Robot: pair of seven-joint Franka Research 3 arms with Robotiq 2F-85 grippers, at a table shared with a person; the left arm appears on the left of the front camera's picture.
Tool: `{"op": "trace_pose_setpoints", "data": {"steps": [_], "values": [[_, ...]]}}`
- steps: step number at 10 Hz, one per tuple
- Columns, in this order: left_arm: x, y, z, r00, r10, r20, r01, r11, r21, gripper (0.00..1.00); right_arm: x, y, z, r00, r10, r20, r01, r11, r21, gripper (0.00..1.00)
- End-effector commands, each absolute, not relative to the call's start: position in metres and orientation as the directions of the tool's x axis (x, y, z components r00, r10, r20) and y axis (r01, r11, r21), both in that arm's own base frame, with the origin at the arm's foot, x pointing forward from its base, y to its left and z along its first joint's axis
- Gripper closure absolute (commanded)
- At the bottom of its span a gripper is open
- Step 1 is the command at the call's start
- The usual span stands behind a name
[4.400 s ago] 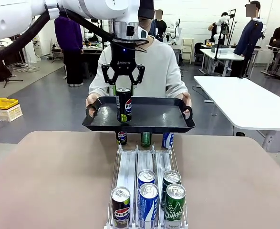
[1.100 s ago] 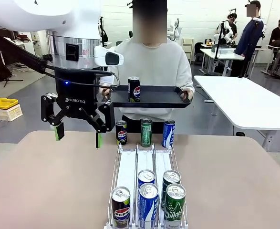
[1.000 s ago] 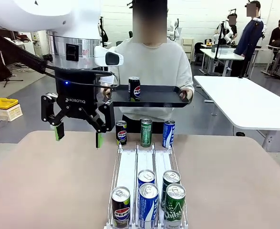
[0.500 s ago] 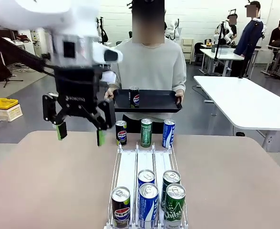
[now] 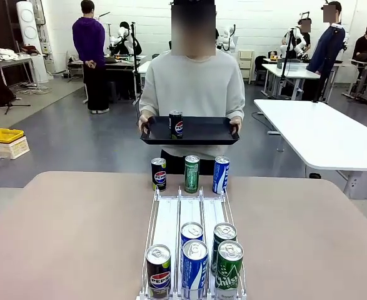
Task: Retrieve and hand over the desired beverage to the person.
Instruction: Pick up another can of the same type that the person held from the Automatic Can Dispenser.
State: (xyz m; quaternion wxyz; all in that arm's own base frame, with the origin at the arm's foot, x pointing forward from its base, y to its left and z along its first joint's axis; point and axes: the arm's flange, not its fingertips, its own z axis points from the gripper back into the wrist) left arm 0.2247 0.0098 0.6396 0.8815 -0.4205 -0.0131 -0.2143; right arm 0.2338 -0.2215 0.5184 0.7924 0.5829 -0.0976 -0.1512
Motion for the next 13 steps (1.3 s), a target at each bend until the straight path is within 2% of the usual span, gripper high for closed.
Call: {"op": "trace_pose_setpoints", "data": {"steps": [1,2,3,4,6,9,11,12,13], "values": [[0.209,0.072,0.606,0.976,-0.162,0.148,0.201,0.391,-0.898,0.00,0.235,-0.221,0.519,0.936,-0.351,-0.008,0.105,0.257,0.961,0.00],[0.189,0.115,0.595,0.985,-0.073,0.156,0.171,0.283,-0.944,0.00,0.235,-0.221,0.519,0.936,-0.351,-0.008,0.105,0.257,0.961,0.00],[0.180,0.146,0.594,0.990,0.083,0.113,0.084,0.288,-0.954,0.00,0.235,-0.221,0.519,0.936,-0.351,-0.008,0.105,0.257,0.961,0.00],[0.165,0.160,0.594,0.964,0.253,0.079,-0.014,0.346,-0.938,0.00,0.235,-0.221,0.519,0.936,-0.351,-0.008,0.105,0.257,0.961,0.00],[0.157,0.167,0.597,0.907,0.421,0.032,-0.156,0.404,-0.901,0.00,0.235,-0.221,0.519,0.936,-0.351,-0.008,0.105,0.257,0.961,0.00],[0.177,0.168,0.588,0.897,0.443,0.014,-0.175,0.382,-0.907,0.00,0.235,-0.221,0.519,0.936,-0.351,-0.008,0.105,0.257,0.961,0.00],[0.207,0.171,0.582,0.921,0.383,0.067,-0.100,0.402,-0.910,0.00,0.235,-0.221,0.519,0.936,-0.351,-0.008,0.105,0.257,0.961,0.00],[0.178,0.173,0.591,0.903,0.430,0.020,-0.176,0.411,-0.895,0.00,0.235,-0.221,0.519,0.936,-0.351,-0.008,0.105,0.257,0.961,0.00],[0.178,0.173,0.591,0.903,0.430,0.020,-0.176,0.411,-0.895,0.00,0.235,-0.221,0.519,0.936,-0.351,-0.008,0.105,0.257,0.961,0.00]]}}
